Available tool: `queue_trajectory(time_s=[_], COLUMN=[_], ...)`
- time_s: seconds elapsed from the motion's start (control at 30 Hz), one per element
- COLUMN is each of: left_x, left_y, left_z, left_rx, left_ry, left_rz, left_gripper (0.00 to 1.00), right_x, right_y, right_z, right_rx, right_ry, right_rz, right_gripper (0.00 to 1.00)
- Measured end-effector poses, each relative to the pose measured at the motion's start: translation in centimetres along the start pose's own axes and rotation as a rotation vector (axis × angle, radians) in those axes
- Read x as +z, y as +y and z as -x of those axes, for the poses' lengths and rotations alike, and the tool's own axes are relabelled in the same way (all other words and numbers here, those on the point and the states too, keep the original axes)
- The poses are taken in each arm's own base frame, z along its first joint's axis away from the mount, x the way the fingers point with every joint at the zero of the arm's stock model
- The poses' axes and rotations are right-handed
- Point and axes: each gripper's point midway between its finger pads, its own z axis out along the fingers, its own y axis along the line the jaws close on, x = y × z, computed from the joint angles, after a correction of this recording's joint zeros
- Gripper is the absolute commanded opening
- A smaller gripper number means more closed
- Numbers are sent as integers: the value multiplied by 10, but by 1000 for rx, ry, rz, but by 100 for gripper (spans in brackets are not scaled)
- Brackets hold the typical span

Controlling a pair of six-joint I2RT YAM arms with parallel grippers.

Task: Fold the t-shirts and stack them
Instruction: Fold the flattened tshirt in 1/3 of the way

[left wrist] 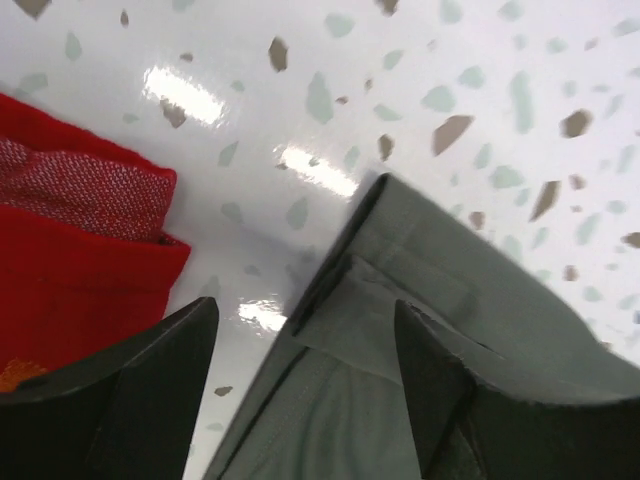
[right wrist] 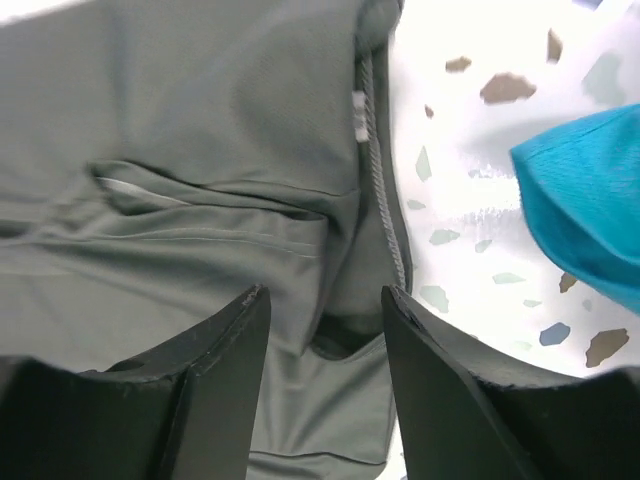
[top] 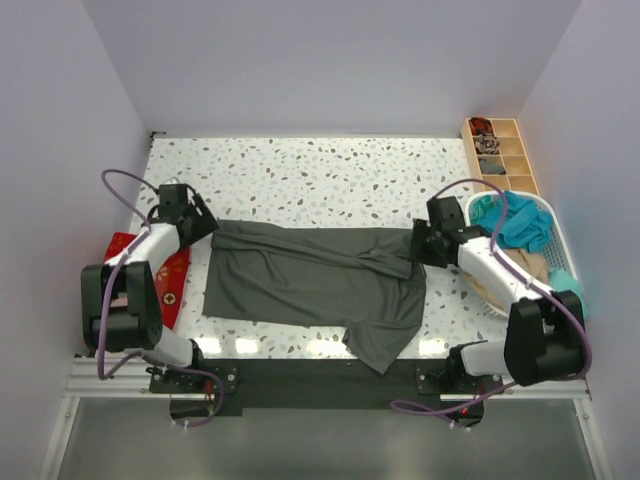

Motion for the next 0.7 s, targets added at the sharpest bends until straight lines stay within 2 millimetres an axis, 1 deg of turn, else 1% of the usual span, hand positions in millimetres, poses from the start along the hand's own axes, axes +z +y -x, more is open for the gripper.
queue_trajectory(time_s=[0.03,0.07,0.17,0.23,0.3,0.37,0.5,0.6,0.7], left_x=[-7,-18,-33,-36,-35,-31,-15,-8,-5], left_y=[-4,-11,-24,-35,-45,-55,-73,-85,-97], left_z=[7,18,34,41,43,38,13,-8,-23], left_rx=[-3,-6,-8,-5,3,13,49,79,106], left_ry=[-26,-69,-123,-132,-128,-106,-23,34,67], left_rz=[-19,-52,-116,-157,-200,-237,-289,-314,-334], left_gripper=[79,79,79,79,78,76,75,74,74], right_x=[-7,-13,-22,-18,-8,3,26,33,33], right_y=[1,3,11,17,24,30,40,48,54], right_z=[5,10,26,34,39,39,34,33,33], right_rx=[0,1,0,-2,-4,-5,-8,-8,-12], right_ry=[-26,-51,-100,-103,-91,-70,-11,12,18], right_rz=[11,23,51,65,83,101,134,171,199], right_gripper=[54,53,52,51,50,50,48,47,46])
